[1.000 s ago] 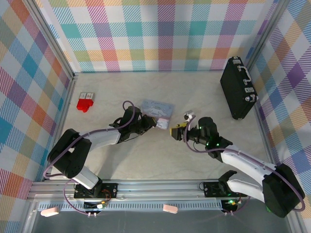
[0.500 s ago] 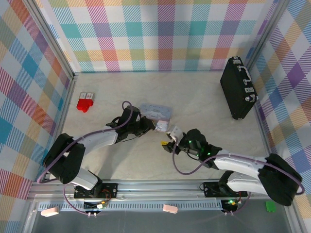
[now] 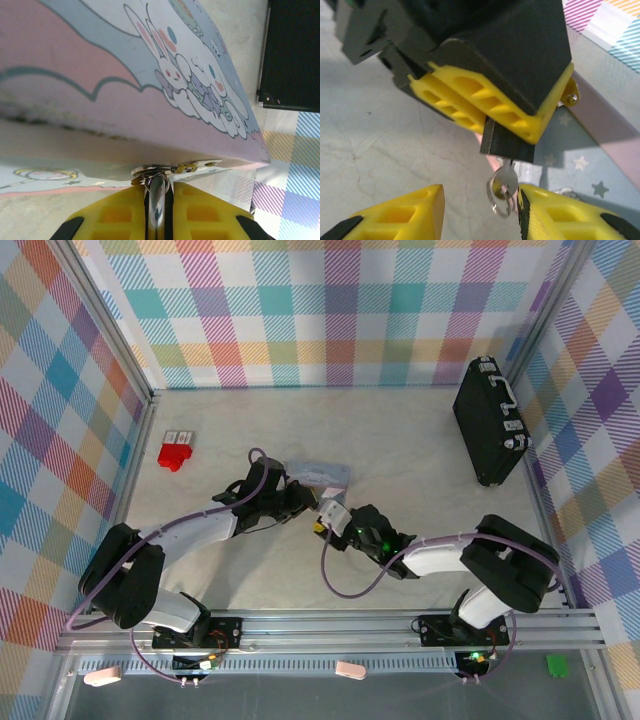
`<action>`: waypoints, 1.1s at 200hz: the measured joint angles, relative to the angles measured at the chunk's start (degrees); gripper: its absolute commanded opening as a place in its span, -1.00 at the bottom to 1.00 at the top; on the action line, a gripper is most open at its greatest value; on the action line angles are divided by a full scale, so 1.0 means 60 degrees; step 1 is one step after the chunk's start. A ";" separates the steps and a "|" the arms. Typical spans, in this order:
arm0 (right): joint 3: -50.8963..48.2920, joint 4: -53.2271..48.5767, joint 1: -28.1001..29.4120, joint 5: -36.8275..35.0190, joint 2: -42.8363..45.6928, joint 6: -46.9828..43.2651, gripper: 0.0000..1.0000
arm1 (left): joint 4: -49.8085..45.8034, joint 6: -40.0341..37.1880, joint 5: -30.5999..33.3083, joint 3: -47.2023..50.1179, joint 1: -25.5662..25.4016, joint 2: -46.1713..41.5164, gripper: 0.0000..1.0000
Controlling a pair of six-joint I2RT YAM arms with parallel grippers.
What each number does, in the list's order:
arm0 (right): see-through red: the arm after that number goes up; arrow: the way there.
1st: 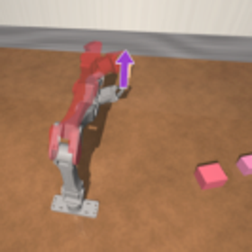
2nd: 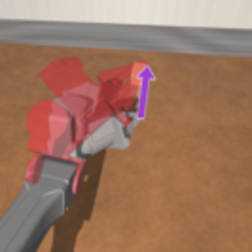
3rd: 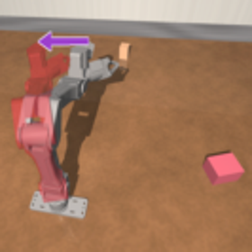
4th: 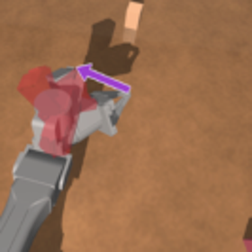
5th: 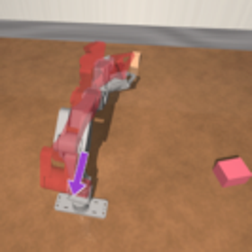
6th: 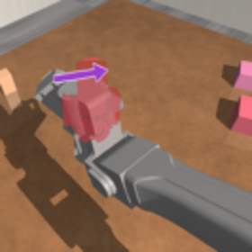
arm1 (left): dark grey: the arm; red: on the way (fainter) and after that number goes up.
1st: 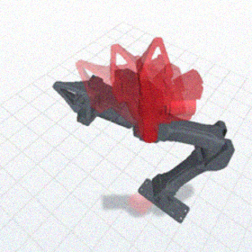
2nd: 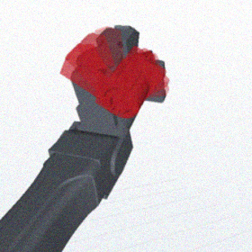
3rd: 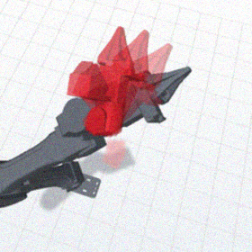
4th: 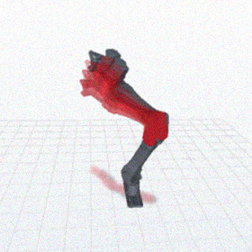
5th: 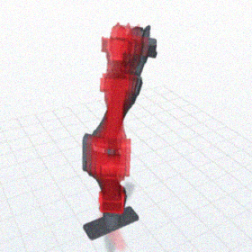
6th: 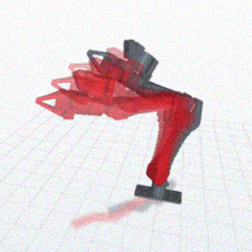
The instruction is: Unlock a padlock with a key
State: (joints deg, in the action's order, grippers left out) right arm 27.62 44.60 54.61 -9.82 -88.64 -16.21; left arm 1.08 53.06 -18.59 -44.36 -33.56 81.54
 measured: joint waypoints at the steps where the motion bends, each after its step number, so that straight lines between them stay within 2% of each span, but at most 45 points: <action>1: 0.0007 0.0018 0.0004 -0.0018 -0.0029 0.0000 -0.19 | -0.0004 0.0000 0.0000 0.0000 0.0000 0.0000 -1.00; 123: 0.0233 0.0798 0.0153 -0.0827 -0.1016 0.0055 -0.47 | 0.0171 0.0036 -0.0073 0.0415 -0.0007 -0.0138 -1.00; 220: 0.0302 0.0856 0.0189 -0.1005 -0.1115 0.1002 -0.72 | 0.0372 0.0113 -0.0069 0.0444 -0.0018 -0.0138 -1.00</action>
State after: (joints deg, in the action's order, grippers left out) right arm 29.43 49.74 55.75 -15.86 -95.33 -10.20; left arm 3.31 53.74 -19.00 -41.69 -33.67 80.71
